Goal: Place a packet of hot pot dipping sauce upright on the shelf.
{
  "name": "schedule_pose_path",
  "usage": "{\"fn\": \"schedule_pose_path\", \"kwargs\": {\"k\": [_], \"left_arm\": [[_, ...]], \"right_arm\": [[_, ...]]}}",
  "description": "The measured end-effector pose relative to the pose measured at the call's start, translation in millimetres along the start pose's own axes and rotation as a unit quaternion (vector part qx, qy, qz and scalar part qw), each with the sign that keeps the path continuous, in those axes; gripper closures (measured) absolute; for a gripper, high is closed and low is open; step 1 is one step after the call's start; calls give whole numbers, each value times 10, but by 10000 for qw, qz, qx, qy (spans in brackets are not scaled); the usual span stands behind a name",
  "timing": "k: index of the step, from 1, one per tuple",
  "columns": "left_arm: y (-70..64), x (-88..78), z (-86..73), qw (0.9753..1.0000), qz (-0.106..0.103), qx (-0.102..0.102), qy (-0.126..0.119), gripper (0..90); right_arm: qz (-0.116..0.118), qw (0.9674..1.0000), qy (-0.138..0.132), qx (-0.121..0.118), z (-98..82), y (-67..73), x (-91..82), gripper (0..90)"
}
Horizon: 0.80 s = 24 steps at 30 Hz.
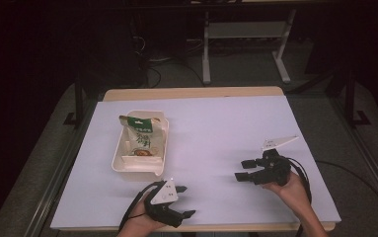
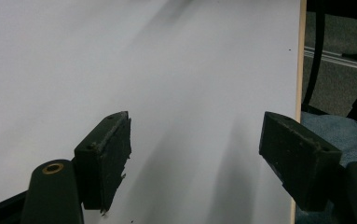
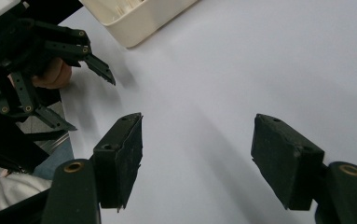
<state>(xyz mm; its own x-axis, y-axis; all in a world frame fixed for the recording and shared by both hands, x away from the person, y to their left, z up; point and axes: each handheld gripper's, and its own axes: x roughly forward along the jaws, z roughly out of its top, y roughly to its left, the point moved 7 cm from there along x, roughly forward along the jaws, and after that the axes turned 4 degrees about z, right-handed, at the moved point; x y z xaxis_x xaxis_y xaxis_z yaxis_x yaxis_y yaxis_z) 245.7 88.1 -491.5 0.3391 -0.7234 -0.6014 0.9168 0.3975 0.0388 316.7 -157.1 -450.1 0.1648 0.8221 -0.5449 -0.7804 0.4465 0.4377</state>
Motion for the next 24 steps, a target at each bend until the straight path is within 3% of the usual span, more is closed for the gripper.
{"fn": "schedule_pose_path", "kwargs": {"k": [10, 24], "left_arm": [[6, -7, 0, 10000, 10, 14, 9, 245], [1, -18, 4, 10000, 6, 8, -9, 245]], "right_arm": [[-63, 10000, 59, 25, -182, 3, -10, 325], [-159, 9997, -117, 130, -461, 21, -24, 319]]}}
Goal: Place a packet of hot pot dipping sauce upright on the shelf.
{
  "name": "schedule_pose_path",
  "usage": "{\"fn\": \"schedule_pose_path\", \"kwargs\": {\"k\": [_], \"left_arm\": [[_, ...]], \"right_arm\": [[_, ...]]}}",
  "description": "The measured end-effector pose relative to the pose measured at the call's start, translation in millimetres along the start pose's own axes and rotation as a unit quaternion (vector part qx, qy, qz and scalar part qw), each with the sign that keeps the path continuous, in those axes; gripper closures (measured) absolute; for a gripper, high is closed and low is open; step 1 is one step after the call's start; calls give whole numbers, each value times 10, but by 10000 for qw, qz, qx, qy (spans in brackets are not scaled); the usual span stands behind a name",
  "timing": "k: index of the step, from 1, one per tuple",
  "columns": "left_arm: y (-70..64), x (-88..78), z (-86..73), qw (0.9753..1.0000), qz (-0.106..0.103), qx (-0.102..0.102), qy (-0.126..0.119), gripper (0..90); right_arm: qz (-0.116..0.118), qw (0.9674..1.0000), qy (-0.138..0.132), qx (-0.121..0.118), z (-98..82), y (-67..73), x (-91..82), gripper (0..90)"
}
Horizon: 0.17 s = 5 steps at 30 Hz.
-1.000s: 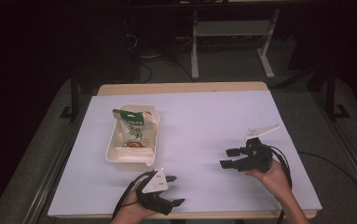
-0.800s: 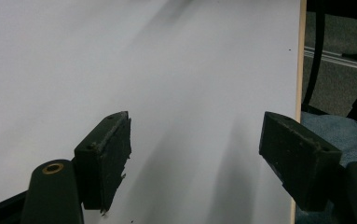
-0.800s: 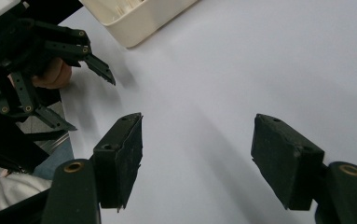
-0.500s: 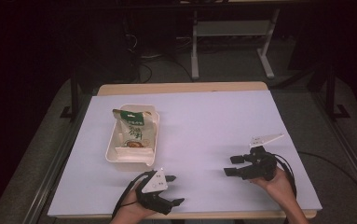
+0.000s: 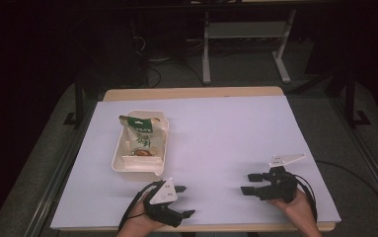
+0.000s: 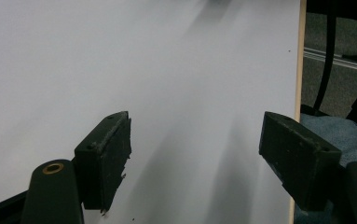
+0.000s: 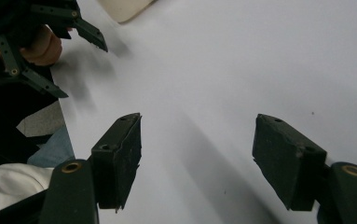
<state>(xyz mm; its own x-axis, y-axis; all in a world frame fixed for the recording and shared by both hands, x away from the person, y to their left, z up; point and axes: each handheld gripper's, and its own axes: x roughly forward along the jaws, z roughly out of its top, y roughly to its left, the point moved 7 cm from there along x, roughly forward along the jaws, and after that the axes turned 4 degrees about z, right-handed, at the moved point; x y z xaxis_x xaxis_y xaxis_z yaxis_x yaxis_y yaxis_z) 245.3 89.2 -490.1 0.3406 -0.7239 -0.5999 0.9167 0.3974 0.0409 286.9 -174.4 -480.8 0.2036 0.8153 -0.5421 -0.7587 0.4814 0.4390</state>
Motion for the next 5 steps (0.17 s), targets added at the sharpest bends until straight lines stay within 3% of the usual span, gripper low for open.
{"fn": "schedule_pose_path", "kwargs": {"k": [5], "left_arm": [[-12, -2, 11, 10000, -13, -3, -16, 244]], "right_arm": [[-65, 9999, -70, -35, -45, 63, -11, 316]]}}
